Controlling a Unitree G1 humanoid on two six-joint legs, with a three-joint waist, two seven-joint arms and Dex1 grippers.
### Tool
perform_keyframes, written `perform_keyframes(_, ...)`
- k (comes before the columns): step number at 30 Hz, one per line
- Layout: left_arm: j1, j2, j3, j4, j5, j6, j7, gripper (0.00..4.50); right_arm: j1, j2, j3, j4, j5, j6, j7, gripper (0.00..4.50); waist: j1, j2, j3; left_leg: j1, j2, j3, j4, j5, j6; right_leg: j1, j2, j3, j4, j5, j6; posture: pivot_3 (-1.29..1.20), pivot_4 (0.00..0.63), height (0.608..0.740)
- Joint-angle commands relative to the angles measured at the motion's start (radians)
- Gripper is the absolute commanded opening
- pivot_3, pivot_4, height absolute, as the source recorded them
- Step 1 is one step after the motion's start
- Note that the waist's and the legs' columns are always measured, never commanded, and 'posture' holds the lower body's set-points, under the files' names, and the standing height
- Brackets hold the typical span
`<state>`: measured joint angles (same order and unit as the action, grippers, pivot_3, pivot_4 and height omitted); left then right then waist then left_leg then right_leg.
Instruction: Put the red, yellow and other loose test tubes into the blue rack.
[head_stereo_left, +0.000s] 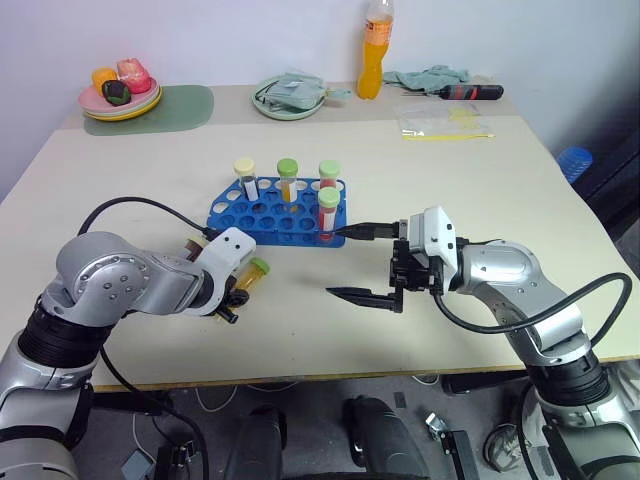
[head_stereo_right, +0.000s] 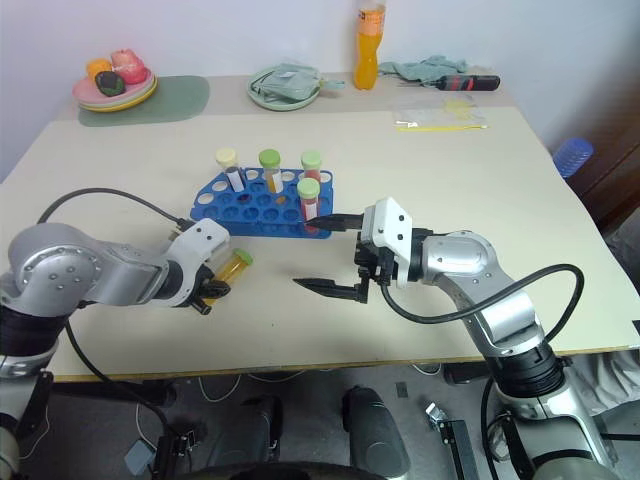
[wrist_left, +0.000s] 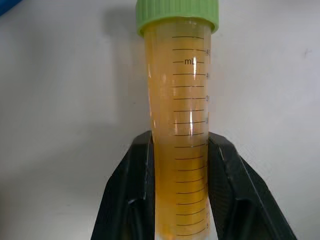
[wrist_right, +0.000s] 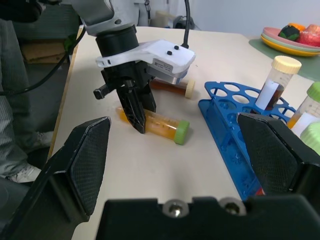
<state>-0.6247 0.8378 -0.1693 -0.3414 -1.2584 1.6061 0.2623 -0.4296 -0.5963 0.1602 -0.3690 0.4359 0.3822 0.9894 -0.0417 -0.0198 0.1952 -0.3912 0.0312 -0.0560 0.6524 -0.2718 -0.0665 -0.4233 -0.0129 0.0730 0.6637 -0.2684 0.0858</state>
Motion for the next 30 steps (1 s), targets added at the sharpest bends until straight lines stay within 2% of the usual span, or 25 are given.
perform_keyframes(1,0.021,0.023,0.111,-0.119,0.024,-0.012,-0.028,0.80,-0.006,0.008,-0.011,-0.042,0.014,0.000,-0.008,4.50,-0.002,0.000,0.000,0.000,0.000,0.000,0.000,0.000,0.000,0.000,0.000,0.000,0.000,0.000,0.000,0.00,0.150,0.740)
perform_keyframes(6,0.207,0.130,0.277,-0.386,0.330,-0.497,-0.288,0.80,0.031,0.011,-0.022,-0.046,0.023,0.020,-0.027,4.50,-0.001,0.000,0.000,0.000,0.000,0.001,-0.002,0.001,-0.003,-0.001,0.000,0.000,0.000,0.000,-0.001,0.00,0.150,0.740)
perform_keyframes(8,0.275,0.109,0.313,-0.400,0.426,-0.661,-0.367,0.80,0.045,0.019,-0.022,-0.030,0.015,0.020,-0.039,4.50,0.001,0.000,0.000,0.000,0.000,0.001,-0.003,0.002,-0.004,-0.001,0.000,0.000,-0.001,0.000,-0.001,0.00,0.150,0.740)
perform_keyframes(11,0.285,-0.032,0.272,-0.329,0.572,-0.833,-0.335,0.80,0.054,0.035,-0.022,-0.012,0.009,0.021,-0.059,4.50,0.012,0.000,0.000,0.000,0.000,0.002,-0.002,0.002,-0.004,0.000,-0.001,0.000,-0.001,0.000,-0.001,0.00,0.150,0.740)
perform_keyframes(14,0.260,-0.247,0.106,-0.169,0.873,-1.084,-0.197,0.80,0.050,0.068,-0.018,0.005,0.002,0.022,-0.094,4.50,0.027,0.000,-0.001,0.001,-0.001,0.002,0.000,0.002,-0.004,0.002,-0.001,0.000,-0.002,0.000,0.000,0.00,0.150,0.740)
perform_keyframes(17,0.260,-0.371,-0.005,-0.039,1.093,-1.286,-0.145,0.80,0.045,0.086,-0.015,-0.002,0.000,0.027,-0.113,4.50,0.029,0.000,-0.001,0.000,-0.001,0.002,0.000,0.002,-0.004,0.002,0.000,0.000,-0.004,0.000,0.000,0.00,0.150,0.740)
perform_keyframes(22,0.245,-0.549,-0.045,0.171,1.212,-1.517,-0.147,0.80,0.038,0.102,-0.014,-0.020,0.003,0.045,-0.146,4.50,0.028,0.000,-0.001,0.000,0.000,0.002,-0.001,0.002,-0.003,0.002,-0.001,0.000,-0.004,0.000,0.000,0.00,0.150,0.740)
perform_keyframes(30,0.249,-0.642,-0.027,0.323,1.244,-1.660,-0.252,0.80,0.042,0.095,-0.023,-0.044,0.003,0.065,-0.172,4.50,0.028,0.000,-0.001,0.000,0.000,0.002,0.000,0.002,-0.003,0.002,0.000,0.000,-0.002,0.000,0.000,0.00,0.150,0.740)
